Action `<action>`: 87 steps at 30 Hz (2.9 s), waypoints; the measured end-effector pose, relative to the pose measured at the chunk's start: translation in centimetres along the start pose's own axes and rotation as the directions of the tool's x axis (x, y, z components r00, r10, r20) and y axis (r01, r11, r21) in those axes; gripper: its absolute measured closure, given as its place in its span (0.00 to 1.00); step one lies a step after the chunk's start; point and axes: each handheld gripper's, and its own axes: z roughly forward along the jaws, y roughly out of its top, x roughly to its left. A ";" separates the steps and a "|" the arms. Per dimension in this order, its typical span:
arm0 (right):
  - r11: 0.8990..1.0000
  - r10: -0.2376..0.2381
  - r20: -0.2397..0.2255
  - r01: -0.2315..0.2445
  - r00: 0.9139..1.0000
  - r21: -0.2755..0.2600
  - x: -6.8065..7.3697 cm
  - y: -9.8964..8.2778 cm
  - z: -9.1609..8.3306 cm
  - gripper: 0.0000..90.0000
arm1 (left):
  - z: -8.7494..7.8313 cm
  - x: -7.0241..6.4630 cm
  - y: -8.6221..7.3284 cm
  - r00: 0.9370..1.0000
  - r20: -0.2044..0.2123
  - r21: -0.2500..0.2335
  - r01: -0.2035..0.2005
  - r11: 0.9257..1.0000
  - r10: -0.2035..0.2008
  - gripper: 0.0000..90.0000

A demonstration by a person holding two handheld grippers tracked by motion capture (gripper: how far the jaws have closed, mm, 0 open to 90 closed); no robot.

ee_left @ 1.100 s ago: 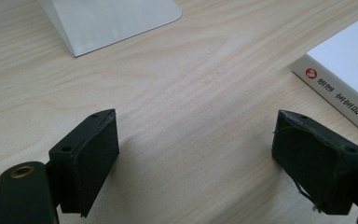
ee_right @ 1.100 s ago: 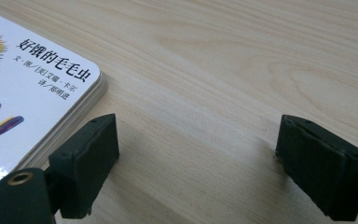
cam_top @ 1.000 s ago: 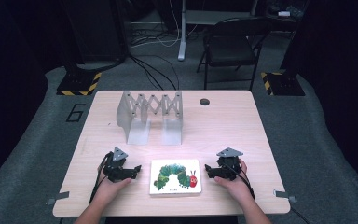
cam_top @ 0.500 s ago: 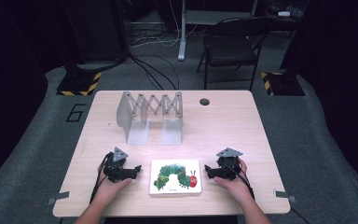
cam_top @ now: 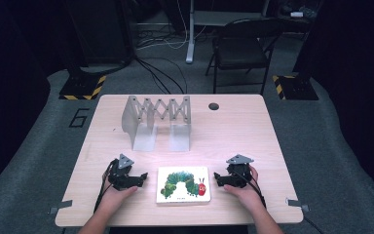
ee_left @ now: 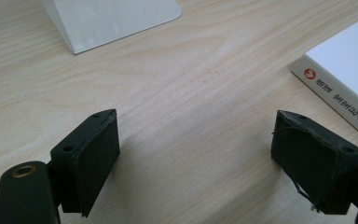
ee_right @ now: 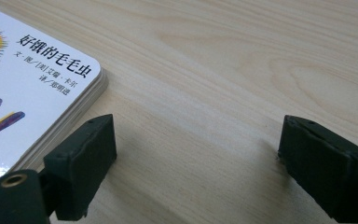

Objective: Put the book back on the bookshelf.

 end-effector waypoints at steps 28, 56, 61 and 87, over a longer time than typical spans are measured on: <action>0.982 0.113 -0.102 -0.096 0.988 0.165 1.2 2.3 -2.1 0.41 | -2.9 -1.7 1.1 0.993 0.101 0.074 0.048 0.996 -0.055 0.29; 0.988 0.109 -0.207 -0.083 0.972 0.128 1.6 5.2 -1.7 0.42 | -4.3 -5.5 0.3 0.974 0.227 0.033 -0.025 0.999 0.017 0.30; 0.991 0.079 -0.212 -0.053 0.974 0.126 1.6 5.2 -1.1 0.42 | -4.2 -6.1 -0.1 0.972 0.232 0.039 -0.047 0.998 0.036 0.30; 0.984 0.086 -0.251 -0.043 0.964 0.173 2.9 5.2 1.2 0.43 | -3.1 -8.6 -0.9 0.959 0.267 0.071 -0.121 0.990 0.098 0.30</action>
